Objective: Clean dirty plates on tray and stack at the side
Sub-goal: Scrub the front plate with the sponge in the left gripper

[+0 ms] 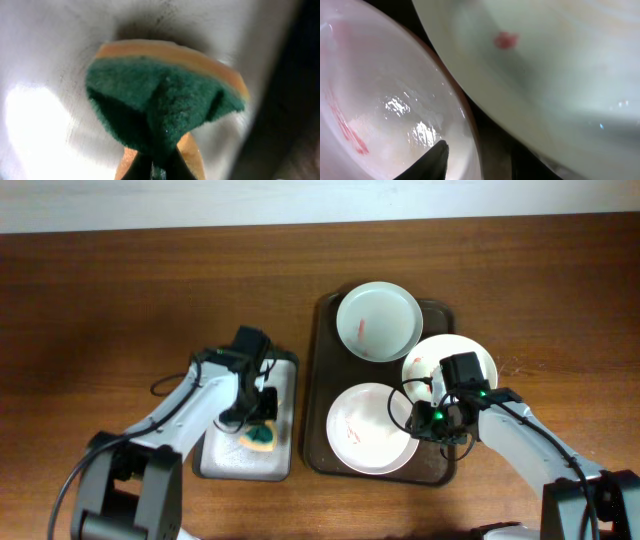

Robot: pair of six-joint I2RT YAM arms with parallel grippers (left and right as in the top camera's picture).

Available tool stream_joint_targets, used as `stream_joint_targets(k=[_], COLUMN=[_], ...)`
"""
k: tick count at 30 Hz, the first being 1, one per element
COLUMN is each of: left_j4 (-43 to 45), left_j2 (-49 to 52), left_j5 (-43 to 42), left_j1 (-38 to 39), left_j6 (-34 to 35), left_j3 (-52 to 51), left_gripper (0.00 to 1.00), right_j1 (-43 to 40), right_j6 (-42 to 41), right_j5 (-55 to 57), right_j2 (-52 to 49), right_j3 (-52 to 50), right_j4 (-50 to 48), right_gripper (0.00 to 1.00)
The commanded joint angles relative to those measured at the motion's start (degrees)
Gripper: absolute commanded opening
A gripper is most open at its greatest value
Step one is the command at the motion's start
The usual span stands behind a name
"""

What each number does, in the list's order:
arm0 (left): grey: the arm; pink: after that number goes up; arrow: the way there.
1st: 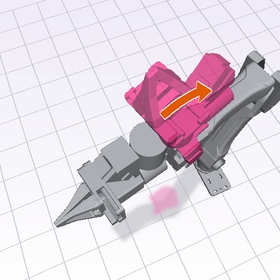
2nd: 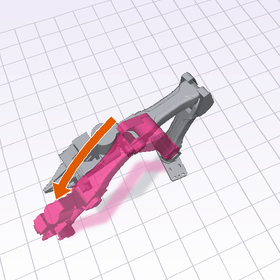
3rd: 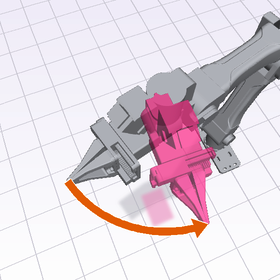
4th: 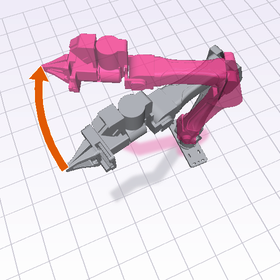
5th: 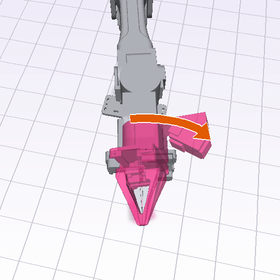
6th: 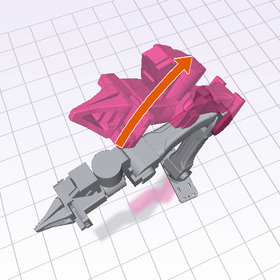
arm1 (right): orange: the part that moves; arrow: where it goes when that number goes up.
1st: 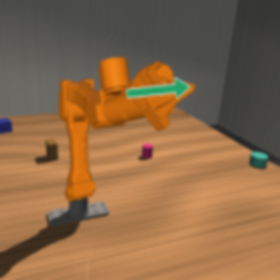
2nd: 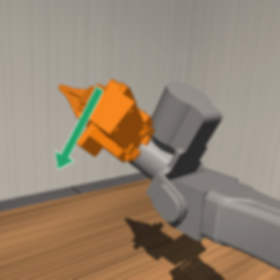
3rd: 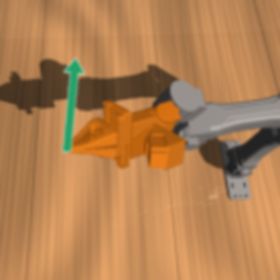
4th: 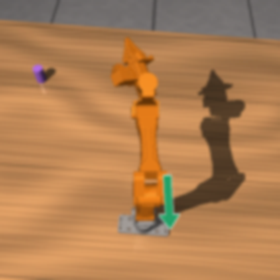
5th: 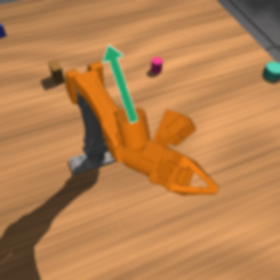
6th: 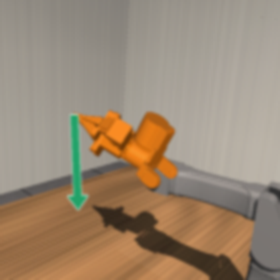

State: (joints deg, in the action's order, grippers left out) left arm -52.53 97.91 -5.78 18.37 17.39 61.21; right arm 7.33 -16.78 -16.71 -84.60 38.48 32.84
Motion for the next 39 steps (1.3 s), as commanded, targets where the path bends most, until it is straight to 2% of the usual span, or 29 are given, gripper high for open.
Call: stream_joint_targets(k=[1, 2, 4, 9, 14, 17, 20, 21, 23, 26, 28, 31, 35, 36, 39], left_j4=[-1.55, -0.96, 0.11, 8.41, 19.32, 25.46, 24.81, 23.1, 16.02, 6.36, 4.09, 6.99, 17.84, 19.74, 24.04], left_j2=[-5.44, -5.99, -5.95, -3.65, 7.48, 14.05, 19.41, 20.28, 19.87, 19.82, 19.82, 19.82, 19.82, 19.82, 19.85], left_j5=[-10.47, -12.2, -13.92, -13.97, -14.05, -18.49, -17.75, -14.69, -0.37, 13.64, 16.83, 12.26, -8.48, -11.45, -13.51], left_j1=[0.92, 1.62, 4.13, 13.75, 22.75, 25.11, 25.16, 24.65, 22.88, 20.35, 19.63, 20.15, 21.59, 21.97, 23.91], left_j6=[-0.28, -0.28, -0.02, 6.45, 12.41, 14.53, 16.09, 16.17, 18.01, 17.97, 16.83, 16.0, 16.04, 16.04, 16.46], left_j3=[11.37, 11.85, 11.65, 8.26, 8.2, 8.2, 8.2, 8.2, 9.44, 13.86, 15.82, 17.33, 17.33, 17.31, 17.31], left_gripper=[0.0, 0.0, 0.0, 0.0, 0.0, 0.0, 0.0, 0.0, 0.0, 0.0, 0.0, 0.0, 0.0, 0.0, 0.0], right_j1=[0.15, 0.15, 0.15, 0.15, 0.15, 0.15, 0.15, 0.15, 0.15, 0.15, 0.15, 0.15, 0.17, 0.2, 0.22], right_j6=[4.13, 3.43, -2.36, -11.85, -10.08, -10.05, -10.05, -10.05, -10.05, -10.05, -10.03, -8.04, -3.89, -1.92, 3.3], right_j5=[1.14, 2.27, 5.05, 5.38, 6.01, 6.01, 6.01, 6.01, 6.03, 6.03, 6.05, 6.03, 5.73, 5.35, 4.39], right_j2=[-0.28, -0.28, -0.33, -0.33, -0.33, -0.33, -0.33, -0.33, -0.33, -0.33, -0.33, -0.33, -0.33, -0.33, -0.33], right_j3=[0.31, 0.31, 0.31, 0.31, 0.04, 0.04, 0.04, 0.04, 0.04, 0.04, 0.04, 0.04, 0.04, 0.04, 0.04], right_j4=[-0.26, -0.22, -0.07, -0.85, -0.68, -0.37, -0.04, 0.13, 0.63, 0.76, 0.79, 0.85, 0.94, 0.94, 1.4], right_gripper=[0.34, 0.18, 0.04, 0.04, 0.04, 0.04, 0.04, 0.04, 0.04, 0.04, 0.04, 0.04, 0.04, 0.04, 0.04])
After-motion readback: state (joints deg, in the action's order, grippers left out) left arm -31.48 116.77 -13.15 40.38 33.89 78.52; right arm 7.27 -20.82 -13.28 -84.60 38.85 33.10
